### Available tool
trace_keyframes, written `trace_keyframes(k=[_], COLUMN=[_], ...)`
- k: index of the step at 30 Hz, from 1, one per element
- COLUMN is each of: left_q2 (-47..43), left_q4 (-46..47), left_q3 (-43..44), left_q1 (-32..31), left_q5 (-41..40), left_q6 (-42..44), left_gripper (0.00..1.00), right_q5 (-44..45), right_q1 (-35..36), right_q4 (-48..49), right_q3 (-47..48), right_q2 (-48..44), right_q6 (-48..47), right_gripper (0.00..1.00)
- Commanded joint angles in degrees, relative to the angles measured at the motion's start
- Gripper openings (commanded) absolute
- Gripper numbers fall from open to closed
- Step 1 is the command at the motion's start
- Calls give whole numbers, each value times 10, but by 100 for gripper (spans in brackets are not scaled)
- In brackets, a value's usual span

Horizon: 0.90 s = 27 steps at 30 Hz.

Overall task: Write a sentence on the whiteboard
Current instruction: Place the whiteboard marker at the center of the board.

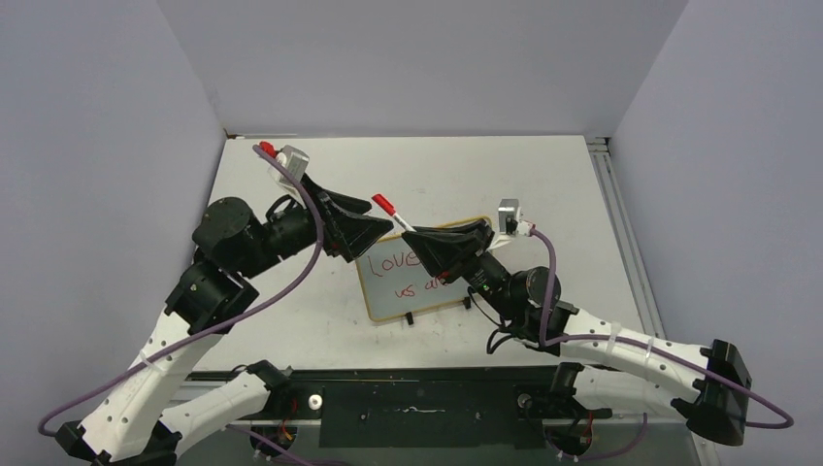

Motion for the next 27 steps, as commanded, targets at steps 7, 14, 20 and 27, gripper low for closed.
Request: trace_keyframes(k=[7, 14, 20, 27], left_q2=[19, 24, 17, 3], left_q4=[-116, -214, -196, -160], left_q3=[118, 89, -14, -115], left_q1=[9, 78, 235, 322], left_q5=[-34, -163, -100, -136], left_q6=[96, 110, 105, 135], left_gripper=[93, 97, 97, 97], right_q5=[151, 249, 376, 257], right_q1=[-3, -3, -15, -181], right_q4=[-181, -365, -548, -599], right_q3=[36, 137, 236, 253], right_q2=[-73, -66, -9, 20], right_q6=[-86, -171, -213, -186], right_gripper=[5, 5, 5, 5])
